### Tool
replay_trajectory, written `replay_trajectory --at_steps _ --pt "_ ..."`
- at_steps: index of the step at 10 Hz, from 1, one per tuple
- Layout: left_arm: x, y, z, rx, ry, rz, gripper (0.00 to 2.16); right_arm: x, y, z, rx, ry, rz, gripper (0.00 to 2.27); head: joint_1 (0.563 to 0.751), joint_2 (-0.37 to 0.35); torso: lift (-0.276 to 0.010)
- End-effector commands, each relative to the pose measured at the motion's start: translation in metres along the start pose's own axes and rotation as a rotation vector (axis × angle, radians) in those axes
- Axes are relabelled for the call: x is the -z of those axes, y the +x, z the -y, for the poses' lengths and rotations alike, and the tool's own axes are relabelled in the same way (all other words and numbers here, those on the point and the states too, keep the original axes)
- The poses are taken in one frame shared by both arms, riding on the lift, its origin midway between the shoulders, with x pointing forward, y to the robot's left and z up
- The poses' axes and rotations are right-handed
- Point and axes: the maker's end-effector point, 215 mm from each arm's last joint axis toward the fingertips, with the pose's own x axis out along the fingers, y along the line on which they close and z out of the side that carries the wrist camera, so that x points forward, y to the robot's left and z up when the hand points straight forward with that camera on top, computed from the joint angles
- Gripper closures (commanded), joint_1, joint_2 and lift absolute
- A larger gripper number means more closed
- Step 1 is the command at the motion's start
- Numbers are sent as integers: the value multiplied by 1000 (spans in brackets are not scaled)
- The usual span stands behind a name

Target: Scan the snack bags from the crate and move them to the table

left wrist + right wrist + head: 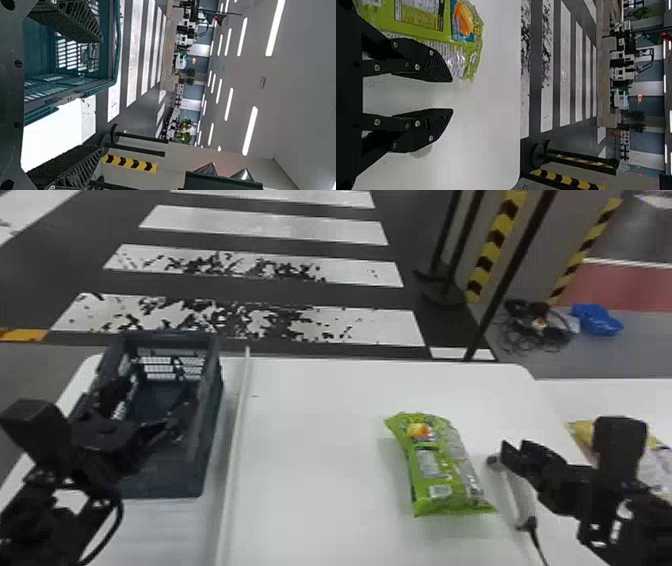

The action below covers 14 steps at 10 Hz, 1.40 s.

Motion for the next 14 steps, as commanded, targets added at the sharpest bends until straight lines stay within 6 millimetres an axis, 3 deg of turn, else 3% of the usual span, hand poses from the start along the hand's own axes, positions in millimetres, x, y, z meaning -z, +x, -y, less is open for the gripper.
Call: replay_trajectory --at_steps 1,3,7,12,14 --pt "0 1 -1 -1 0 0 33 11 3 24 36 7 -5 6 695 -183 -95" --pt "2 2 -2 -3 0 -3 33 30 8 31 40 20 -31 16 695 -217 -95" --pt "9 2 -8 -10 -1 -15 33 53 14 29 29 42 -62 36 695 -218 -95" --pt "11 5 -11 -9 1 -18 33 83 42 28 5 30 -123 53 695 -212 -95" --pt "11 4 -11 -11 1 -19 33 87 51 32 5 20 -130 245 695 -213 -95"
